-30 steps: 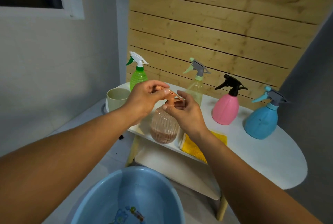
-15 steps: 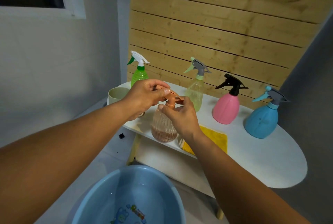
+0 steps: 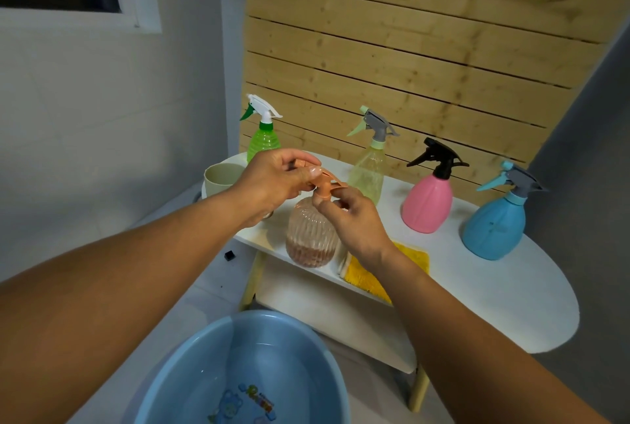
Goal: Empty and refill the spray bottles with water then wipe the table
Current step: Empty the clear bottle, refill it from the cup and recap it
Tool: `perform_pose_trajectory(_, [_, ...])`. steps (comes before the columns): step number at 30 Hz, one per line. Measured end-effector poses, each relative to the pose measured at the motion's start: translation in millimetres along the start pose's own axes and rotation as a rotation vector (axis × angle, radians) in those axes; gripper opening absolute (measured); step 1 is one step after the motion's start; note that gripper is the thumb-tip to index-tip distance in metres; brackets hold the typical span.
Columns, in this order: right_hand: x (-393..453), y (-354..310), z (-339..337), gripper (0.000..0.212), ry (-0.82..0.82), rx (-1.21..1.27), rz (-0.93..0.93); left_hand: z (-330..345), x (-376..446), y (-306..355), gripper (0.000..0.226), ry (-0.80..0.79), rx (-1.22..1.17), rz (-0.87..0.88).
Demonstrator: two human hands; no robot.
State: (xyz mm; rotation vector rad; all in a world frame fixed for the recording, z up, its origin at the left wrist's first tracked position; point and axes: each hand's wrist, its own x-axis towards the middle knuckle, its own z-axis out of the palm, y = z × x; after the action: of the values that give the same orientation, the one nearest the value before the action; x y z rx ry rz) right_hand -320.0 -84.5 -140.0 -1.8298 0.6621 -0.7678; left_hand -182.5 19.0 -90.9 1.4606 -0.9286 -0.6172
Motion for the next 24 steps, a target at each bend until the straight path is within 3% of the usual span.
perform_pose_trajectory(5, [3,-5,8,0.048,0.108,-0.025,0.070,-1,0,0,0.011,0.004,-0.006,0.007])
perform_pose_trajectory(9, [0,-3,0,0.026,-0.033,0.009,0.009,-1,0,0,0.011,0.003,0.002,0.003])
perform_pose_trajectory(12, [2,-4,-3,0.010,0.000,-0.042,-0.001,0,0,0,0.011,0.012,-0.005,0.006])
perform_pose_trajectory(16, [3,-4,0,0.012,0.060,-0.057,0.005,0,-4,2,0.012,0.043,-0.009,0.020])
perform_pose_trajectory(18, [2,-7,-1,0.010,0.046,-0.019,0.018,3,-8,-4,0.032,0.054,-0.013,0.026])
perform_pose_trajectory(22, [1,-11,-8,0.013,-0.032,-0.017,0.052,15,-29,-43,0.113,0.053,-0.040,-0.115])
perform_pose_trajectory(24, [1,-12,-11,0.018,-0.060,-0.055,0.040,24,-39,-66,0.129,0.054,-0.042,-0.174])
